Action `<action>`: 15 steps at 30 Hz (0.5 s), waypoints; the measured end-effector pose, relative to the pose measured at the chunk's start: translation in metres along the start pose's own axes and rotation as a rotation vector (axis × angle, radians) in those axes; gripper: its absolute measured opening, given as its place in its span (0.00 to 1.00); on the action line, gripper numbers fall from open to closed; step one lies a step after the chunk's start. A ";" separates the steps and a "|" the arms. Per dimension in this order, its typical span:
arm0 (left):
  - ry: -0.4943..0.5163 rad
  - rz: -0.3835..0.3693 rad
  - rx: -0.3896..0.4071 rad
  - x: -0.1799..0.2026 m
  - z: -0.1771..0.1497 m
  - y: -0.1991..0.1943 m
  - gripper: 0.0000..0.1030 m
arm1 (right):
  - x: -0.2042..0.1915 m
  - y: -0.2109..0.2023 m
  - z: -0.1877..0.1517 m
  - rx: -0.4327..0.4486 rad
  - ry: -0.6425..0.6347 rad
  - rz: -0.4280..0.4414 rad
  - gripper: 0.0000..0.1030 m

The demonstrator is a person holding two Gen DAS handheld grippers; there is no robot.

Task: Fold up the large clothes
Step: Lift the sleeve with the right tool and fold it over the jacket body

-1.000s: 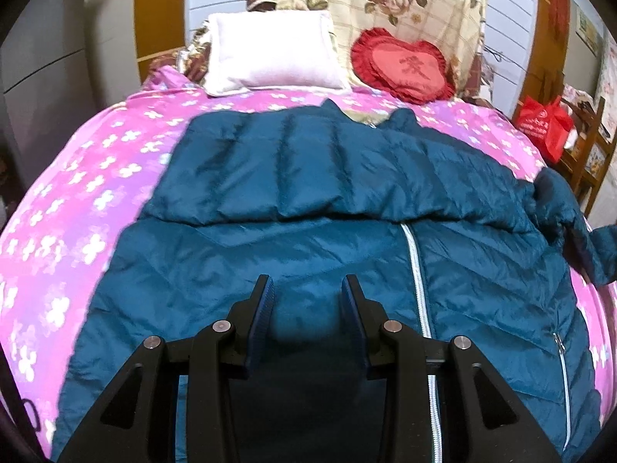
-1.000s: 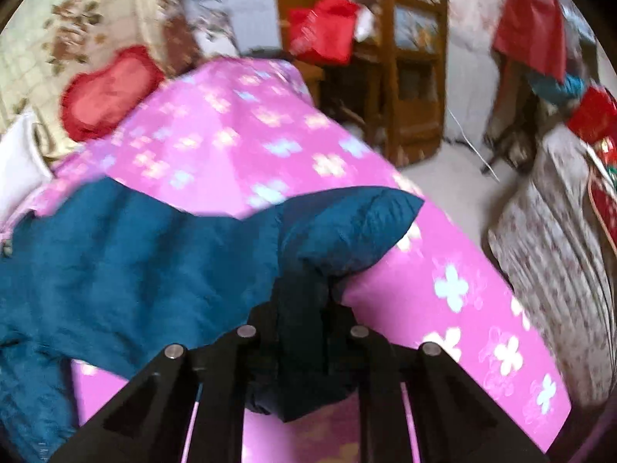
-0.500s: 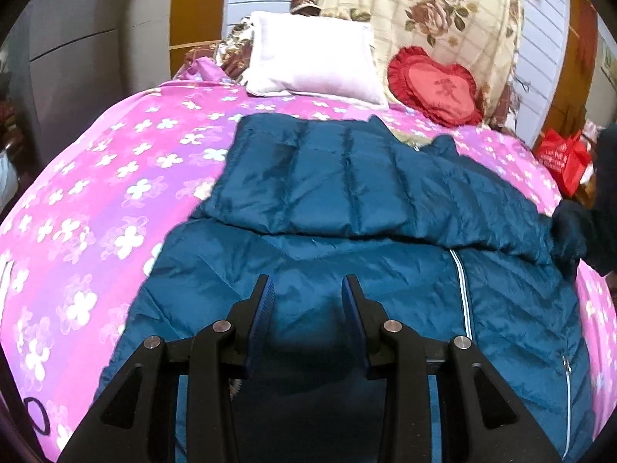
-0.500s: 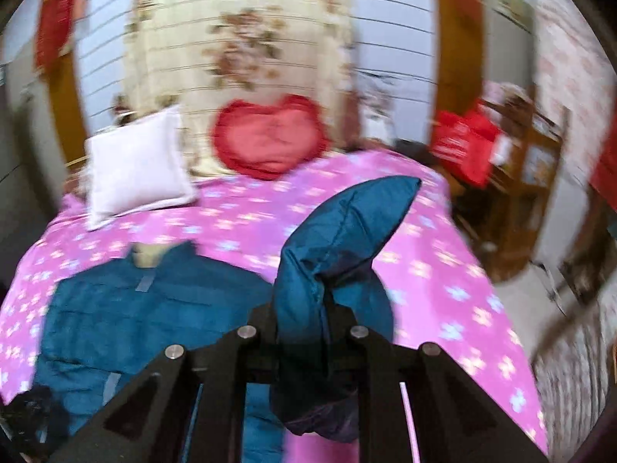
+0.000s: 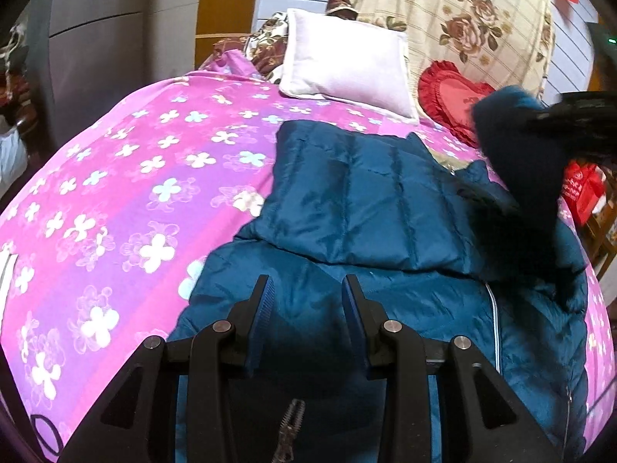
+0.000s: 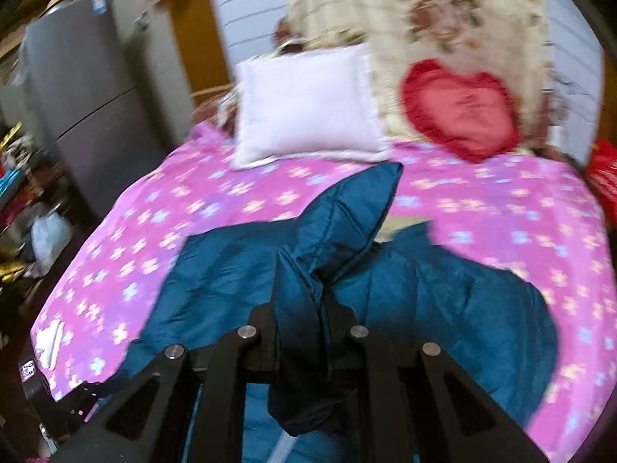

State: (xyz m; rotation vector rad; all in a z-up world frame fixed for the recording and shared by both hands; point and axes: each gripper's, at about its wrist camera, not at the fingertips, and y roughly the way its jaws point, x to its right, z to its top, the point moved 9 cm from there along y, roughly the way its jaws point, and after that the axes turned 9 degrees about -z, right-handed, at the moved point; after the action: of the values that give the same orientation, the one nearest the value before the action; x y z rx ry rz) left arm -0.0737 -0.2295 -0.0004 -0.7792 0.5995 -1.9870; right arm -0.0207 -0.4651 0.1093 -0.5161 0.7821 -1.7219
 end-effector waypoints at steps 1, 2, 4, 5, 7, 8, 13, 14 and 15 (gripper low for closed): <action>-0.005 0.000 0.000 -0.002 0.001 0.000 0.14 | -0.020 0.013 -0.003 -0.014 -0.009 0.026 0.15; -0.011 0.001 0.001 -0.004 0.001 0.001 0.14 | -0.032 0.025 -0.005 -0.027 -0.019 0.037 0.15; -0.015 0.001 0.001 -0.007 0.003 0.002 0.14 | -0.058 0.051 -0.012 -0.057 -0.040 0.043 0.15; -0.013 0.001 0.003 -0.008 0.004 0.004 0.14 | -0.066 0.062 -0.015 -0.070 -0.038 0.047 0.15; -0.012 0.008 0.002 -0.010 0.004 0.007 0.14 | -0.079 0.085 -0.025 -0.110 -0.027 0.052 0.24; -0.016 0.008 -0.003 -0.011 0.004 0.009 0.14 | -0.087 0.096 -0.033 -0.152 -0.012 0.077 0.34; -0.053 -0.004 -0.019 -0.018 0.004 0.009 0.14 | -0.102 0.078 -0.036 -0.125 -0.032 0.209 0.54; -0.055 -0.009 -0.011 -0.017 0.005 0.007 0.14 | -0.098 0.069 -0.033 -0.099 -0.045 0.199 0.55; -0.053 -0.011 -0.005 -0.016 0.005 0.006 0.14 | -0.090 0.062 -0.030 -0.080 -0.043 0.179 0.56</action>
State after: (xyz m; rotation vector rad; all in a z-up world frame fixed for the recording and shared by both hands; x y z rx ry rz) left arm -0.0603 -0.2193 -0.0053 -0.8373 0.5706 -1.9689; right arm 0.0255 -0.3816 0.0480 -0.5198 0.8429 -1.5154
